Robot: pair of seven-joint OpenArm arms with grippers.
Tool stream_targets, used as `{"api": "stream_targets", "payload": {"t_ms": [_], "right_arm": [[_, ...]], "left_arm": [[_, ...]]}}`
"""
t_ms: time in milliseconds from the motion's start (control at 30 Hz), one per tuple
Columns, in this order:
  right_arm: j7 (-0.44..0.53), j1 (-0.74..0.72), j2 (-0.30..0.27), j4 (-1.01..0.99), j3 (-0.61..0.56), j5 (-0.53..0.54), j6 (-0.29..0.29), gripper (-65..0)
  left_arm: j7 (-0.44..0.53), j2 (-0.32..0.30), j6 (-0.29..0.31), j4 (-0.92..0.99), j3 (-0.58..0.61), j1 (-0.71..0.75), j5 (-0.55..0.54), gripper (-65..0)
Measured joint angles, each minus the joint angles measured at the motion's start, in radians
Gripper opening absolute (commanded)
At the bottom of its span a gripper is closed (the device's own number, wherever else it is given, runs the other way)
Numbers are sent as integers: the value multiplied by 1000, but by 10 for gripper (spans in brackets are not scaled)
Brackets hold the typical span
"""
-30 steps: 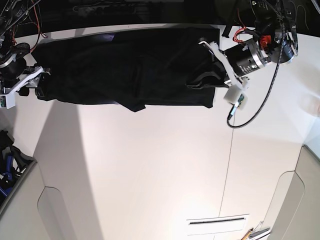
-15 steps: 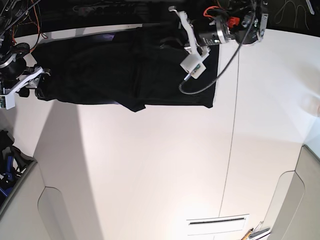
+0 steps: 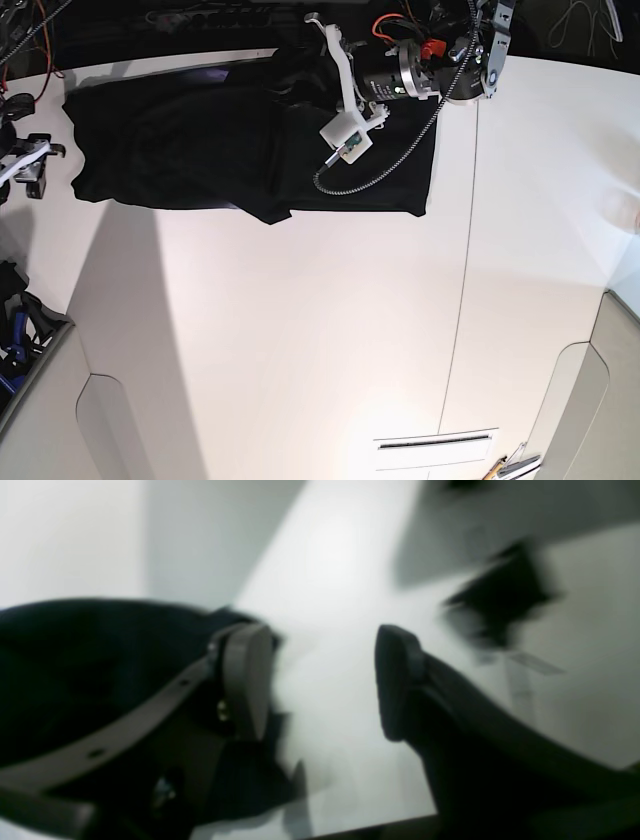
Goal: Fold the T-shirt properly
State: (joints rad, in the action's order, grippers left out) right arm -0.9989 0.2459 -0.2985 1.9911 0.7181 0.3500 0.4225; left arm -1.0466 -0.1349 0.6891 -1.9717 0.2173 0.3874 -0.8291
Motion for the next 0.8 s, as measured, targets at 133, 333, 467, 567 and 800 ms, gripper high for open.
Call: {"api": "stream_targets", "payload": {"t_ms": [133,333,467,567,800], "right_arm": [[-5,-3,-11,-63,71,199,24,-252],[-70,-12,-21,-350,91,463,114,-236],[-135,-54,-21,-531,88,597,161,-236],[-170,-78,-21,-642,78,668,164,-236],[-209,-86,-28,-689,-41,754,165,-242]], "left_arm": [[5,0,0,0,2,0,-2,-441],[17,1,0,0,1,-9,-2,-441],[16,0,0,0,2,-14,1,-441],[21,0,0,0,0,-22,1,-441],[23,-1,0,0,2,-26,0,-441]]}}
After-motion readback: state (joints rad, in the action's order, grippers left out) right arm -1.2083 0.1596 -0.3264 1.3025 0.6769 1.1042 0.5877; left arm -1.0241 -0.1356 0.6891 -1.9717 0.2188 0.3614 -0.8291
